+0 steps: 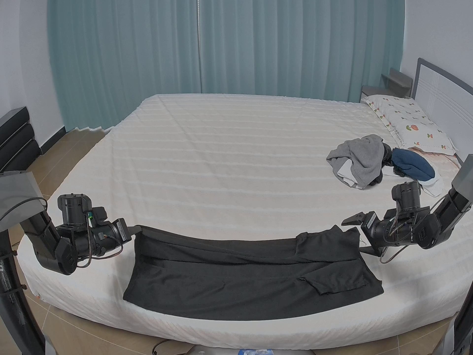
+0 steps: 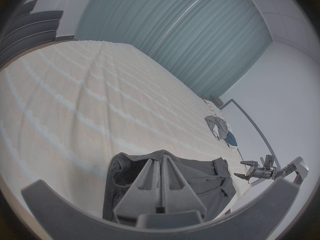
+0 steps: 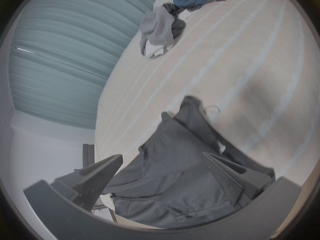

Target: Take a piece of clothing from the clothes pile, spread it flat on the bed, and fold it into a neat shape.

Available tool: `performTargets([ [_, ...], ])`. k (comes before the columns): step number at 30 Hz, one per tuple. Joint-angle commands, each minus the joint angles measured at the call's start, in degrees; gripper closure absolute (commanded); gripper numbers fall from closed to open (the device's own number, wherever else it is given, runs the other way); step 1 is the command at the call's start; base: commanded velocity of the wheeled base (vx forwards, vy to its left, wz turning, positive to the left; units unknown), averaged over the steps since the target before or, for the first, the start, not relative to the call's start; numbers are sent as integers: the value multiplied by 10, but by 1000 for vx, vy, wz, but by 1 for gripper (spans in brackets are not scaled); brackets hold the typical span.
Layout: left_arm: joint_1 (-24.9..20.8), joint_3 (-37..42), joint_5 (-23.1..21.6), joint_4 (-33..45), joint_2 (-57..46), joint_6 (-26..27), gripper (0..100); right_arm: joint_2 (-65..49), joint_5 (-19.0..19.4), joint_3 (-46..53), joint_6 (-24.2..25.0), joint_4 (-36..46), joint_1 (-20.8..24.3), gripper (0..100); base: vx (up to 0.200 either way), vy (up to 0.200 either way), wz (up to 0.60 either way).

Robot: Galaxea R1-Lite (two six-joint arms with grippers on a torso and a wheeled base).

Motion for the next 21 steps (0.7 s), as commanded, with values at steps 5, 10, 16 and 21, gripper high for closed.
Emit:
performTargets([
  [5, -5, -7, 21, 2, -6, -4, 100, 30, -36, -5, 23, 7, 45, 0, 0, 0, 0],
  [10, -10, -7, 22, 1, -4, -4, 100, 44, -39, -5, 23, 8, 50, 0, 0, 0, 0],
  [16, -10, -7, 22, 1, -4, -4, 100, 57, -48, -8, 22, 9, 51, 0, 0, 0, 0],
  [21, -10, -7, 22, 1, -4, -4, 100, 61, -54, -27, 23, 41, 51, 0, 0, 0, 0],
])
